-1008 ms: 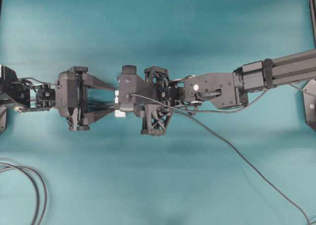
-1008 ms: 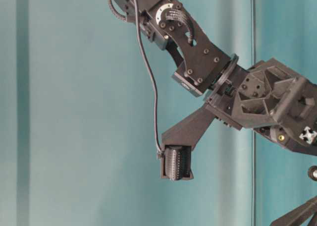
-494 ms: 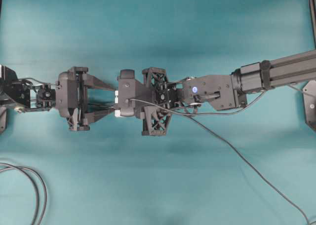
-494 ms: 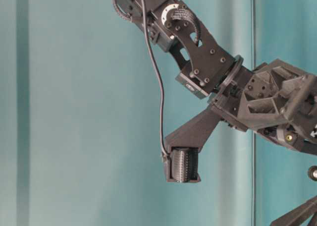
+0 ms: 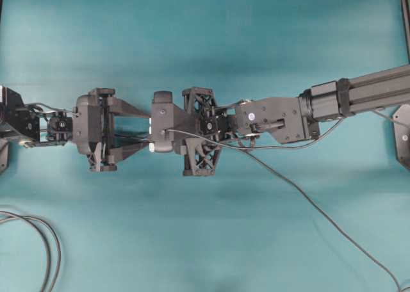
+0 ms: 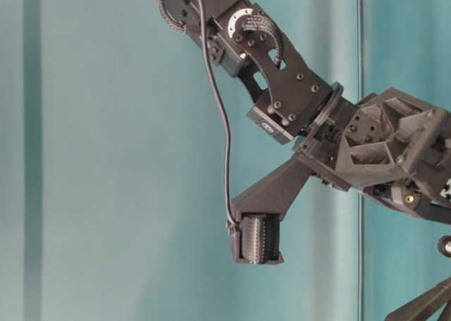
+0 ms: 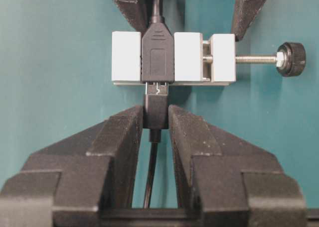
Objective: Insert the USB cable into the female connector supported by the left arm.
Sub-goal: 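Push the USB plug leftward into the female connector with the right gripper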
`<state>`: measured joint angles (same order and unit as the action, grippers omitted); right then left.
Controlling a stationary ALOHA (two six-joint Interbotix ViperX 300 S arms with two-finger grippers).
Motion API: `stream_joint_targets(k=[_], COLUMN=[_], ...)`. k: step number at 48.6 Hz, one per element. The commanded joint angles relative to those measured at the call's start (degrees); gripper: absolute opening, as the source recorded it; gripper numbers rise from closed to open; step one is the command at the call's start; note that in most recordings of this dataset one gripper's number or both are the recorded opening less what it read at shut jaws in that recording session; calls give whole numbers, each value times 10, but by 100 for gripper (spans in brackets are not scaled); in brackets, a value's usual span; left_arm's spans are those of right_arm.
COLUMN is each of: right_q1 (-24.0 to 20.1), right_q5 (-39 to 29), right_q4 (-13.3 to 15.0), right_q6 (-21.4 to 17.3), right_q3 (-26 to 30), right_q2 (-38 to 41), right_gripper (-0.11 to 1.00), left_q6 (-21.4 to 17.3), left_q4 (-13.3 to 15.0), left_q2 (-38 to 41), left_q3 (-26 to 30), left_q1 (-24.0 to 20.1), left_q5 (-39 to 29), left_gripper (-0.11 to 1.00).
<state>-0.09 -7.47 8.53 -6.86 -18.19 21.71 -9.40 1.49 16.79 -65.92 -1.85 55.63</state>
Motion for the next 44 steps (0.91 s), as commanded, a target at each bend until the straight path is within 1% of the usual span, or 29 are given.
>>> stream_joint_targets(k=[1,14,30,44], right_q1=[1,1,4,6], right_q5=[5,5,6,6], right_q4=[3,3,3,3], right_q6=[0,1,3,33], right_q3=[23,23,23,25], right_q2=[-11,-11,-8,-7], right_gripper=[21,21,21,21], left_q6=[-4,-6,-9,-9], left_q4=[-4,-4,-6,-8], left_q2=[-4,-4,-4,8], left_q3=[18,19,28,38], left_q1=[20,33,35,35], left_q5=[2,2,2,2], left_gripper=[83,83,83,83])
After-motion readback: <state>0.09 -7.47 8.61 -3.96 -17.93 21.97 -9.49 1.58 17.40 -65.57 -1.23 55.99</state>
